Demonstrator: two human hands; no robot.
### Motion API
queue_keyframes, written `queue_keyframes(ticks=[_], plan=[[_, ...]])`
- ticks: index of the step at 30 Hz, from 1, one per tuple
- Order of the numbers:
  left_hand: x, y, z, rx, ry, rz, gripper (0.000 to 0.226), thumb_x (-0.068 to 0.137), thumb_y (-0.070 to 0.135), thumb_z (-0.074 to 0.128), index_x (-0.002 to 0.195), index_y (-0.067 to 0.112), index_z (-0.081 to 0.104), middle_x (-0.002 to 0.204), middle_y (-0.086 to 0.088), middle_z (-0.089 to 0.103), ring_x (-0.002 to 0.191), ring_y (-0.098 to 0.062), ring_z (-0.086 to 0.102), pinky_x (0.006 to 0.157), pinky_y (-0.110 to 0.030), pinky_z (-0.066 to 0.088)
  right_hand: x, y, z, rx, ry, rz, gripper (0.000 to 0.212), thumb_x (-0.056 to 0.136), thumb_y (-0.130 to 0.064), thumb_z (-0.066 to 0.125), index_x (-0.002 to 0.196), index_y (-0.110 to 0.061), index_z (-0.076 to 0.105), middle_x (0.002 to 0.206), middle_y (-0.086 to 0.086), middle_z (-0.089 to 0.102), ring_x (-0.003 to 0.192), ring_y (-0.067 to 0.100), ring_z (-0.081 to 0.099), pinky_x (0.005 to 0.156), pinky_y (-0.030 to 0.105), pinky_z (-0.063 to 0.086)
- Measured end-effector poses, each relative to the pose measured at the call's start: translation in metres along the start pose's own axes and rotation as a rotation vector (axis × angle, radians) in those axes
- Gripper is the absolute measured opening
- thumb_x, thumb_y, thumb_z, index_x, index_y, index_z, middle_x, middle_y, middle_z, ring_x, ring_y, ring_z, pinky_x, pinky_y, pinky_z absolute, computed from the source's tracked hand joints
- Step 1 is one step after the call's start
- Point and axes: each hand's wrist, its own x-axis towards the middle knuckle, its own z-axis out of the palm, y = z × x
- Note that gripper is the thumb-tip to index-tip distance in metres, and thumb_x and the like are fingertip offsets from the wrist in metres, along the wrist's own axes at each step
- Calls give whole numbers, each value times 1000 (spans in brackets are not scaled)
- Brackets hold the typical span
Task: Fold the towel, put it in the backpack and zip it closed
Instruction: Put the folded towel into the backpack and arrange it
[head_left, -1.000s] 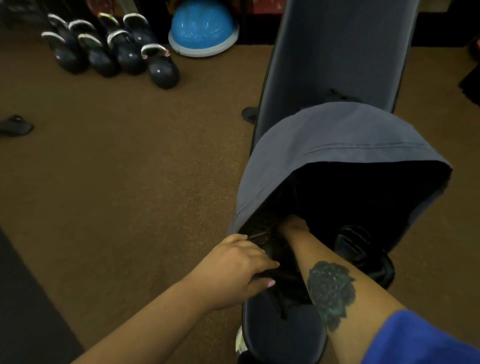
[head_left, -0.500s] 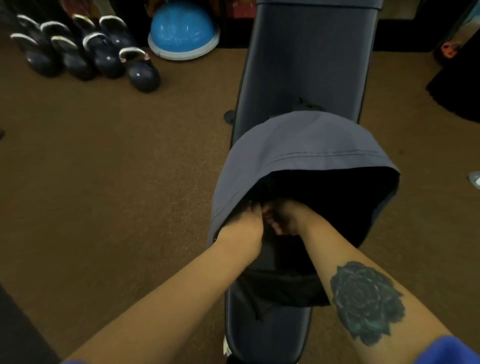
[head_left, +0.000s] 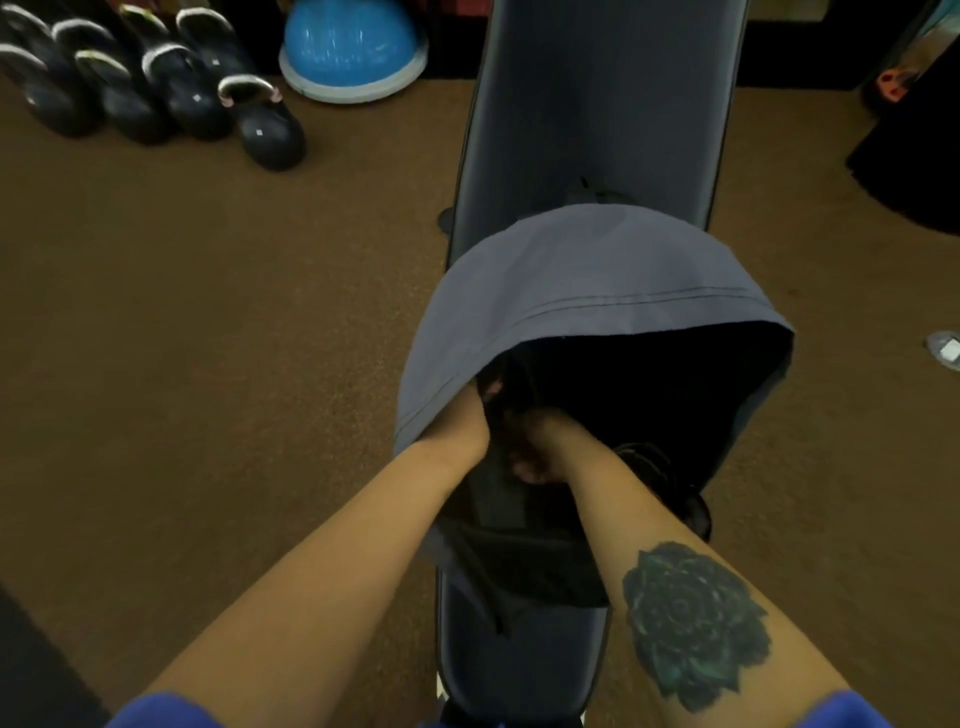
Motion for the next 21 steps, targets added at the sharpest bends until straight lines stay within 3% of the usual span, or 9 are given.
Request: queue_keyframes(ticks=[3,5,11,13,17,21], plan=[[4,-6,-1,-37,47,-52,49,93,17,51,139,16,36,143,-10,40,131,-29,38,102,-31,32,19,13,9,-743,139,-79,39,98,-20,43,134,-6,49,134,16,53,121,30,52,100,36,42],[4,-7,-3,-36,-37,-68,57,92,18,55,143,13,31,146,-11,36,134,-30,34,107,-35,29,25,20,15,-896,102,-22,49,96,-22,48,142,-8,40,145,16,42,131,32,43,107,39,38],[6,-10,-9,-64,-98,-70,60,89,22,61,141,8,34,145,-13,39,133,-31,36,108,-36,29,36,34,20,-873,87,-6,55,96,-27,50,145,-8,34,152,14,34,139,30,34,112,37,31],[8,-10,-11,-77,-87,-59,60,89,22,60,141,8,33,144,-13,40,132,-31,37,107,-34,30,40,36,19,-873,83,-5,52,97,-26,49,144,-6,36,150,14,36,138,29,36,109,34,32],[11,-12,-8,-92,-57,-53,62,89,22,59,143,10,31,144,-13,40,133,-31,37,108,-36,29,42,32,18,-843,93,-22,65,89,-30,64,142,-4,38,148,13,41,135,29,40,109,35,36],[9,-13,-8,-132,-36,-55,62,89,21,59,144,12,30,146,-12,38,135,-31,34,112,-39,28,36,24,15,-922,149,-97,60,91,-31,60,141,-3,40,145,15,43,132,30,43,103,32,38]])
